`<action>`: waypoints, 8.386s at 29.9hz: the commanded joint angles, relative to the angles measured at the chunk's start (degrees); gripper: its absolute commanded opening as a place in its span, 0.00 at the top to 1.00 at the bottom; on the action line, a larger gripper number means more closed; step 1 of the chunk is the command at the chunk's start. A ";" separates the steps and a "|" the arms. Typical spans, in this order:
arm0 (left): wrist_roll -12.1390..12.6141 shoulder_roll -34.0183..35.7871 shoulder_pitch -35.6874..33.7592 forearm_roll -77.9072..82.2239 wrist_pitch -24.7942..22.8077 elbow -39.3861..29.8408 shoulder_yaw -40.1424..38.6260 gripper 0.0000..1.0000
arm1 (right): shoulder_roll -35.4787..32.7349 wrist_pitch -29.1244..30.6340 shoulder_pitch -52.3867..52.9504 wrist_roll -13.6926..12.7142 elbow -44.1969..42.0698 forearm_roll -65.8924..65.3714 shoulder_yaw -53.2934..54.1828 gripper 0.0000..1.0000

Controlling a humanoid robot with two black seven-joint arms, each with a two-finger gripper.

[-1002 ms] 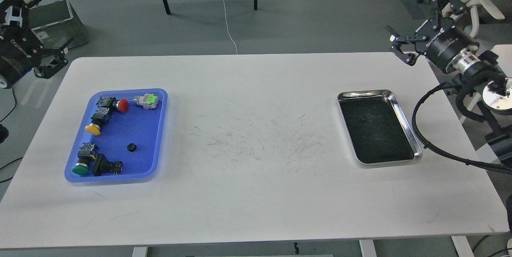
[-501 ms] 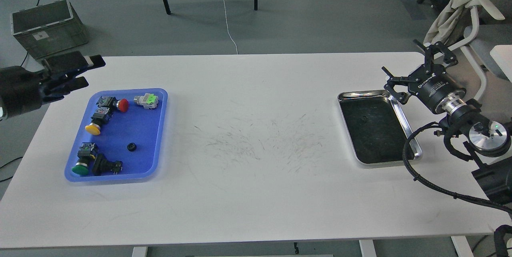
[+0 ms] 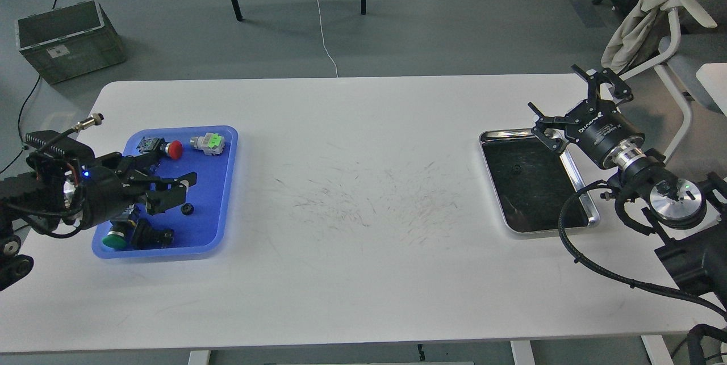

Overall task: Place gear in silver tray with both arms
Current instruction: 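Lower the left gripper onto another black gear in the blue tray, then close the left gripper on the gear and lift it, then carry the gear with the left gripper to the table centre, then open the left gripper to drop the gear, withdraw the arm, then reach the right gripper down toward the gear on the table, then close the right gripper on the gear and lift it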

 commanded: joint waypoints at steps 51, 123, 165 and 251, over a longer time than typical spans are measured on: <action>-1.76 -9.30 -2.78 4.63 3.23 15.51 6.58 0.95 | -0.44 -0.01 -0.36 -0.06 0.01 -0.01 -0.58 0.04; 8.61 -55.44 -11.23 -4.43 -0.02 18.14 8.77 0.56 | -4.83 -0.01 0.26 -0.06 -4.83 -0.19 -1.10 0.04; 7.81 -24.78 -15.45 -72.86 -1.15 21.65 -20.40 0.04 | -7.29 -0.01 28.98 -2.78 11.51 -23.47 -42.57 0.04; 5.27 -17.74 -8.50 -91.35 -7.40 22.62 -22.25 0.03 | 13.62 -0.01 49.22 -4.89 15.92 -43.43 -97.79 0.53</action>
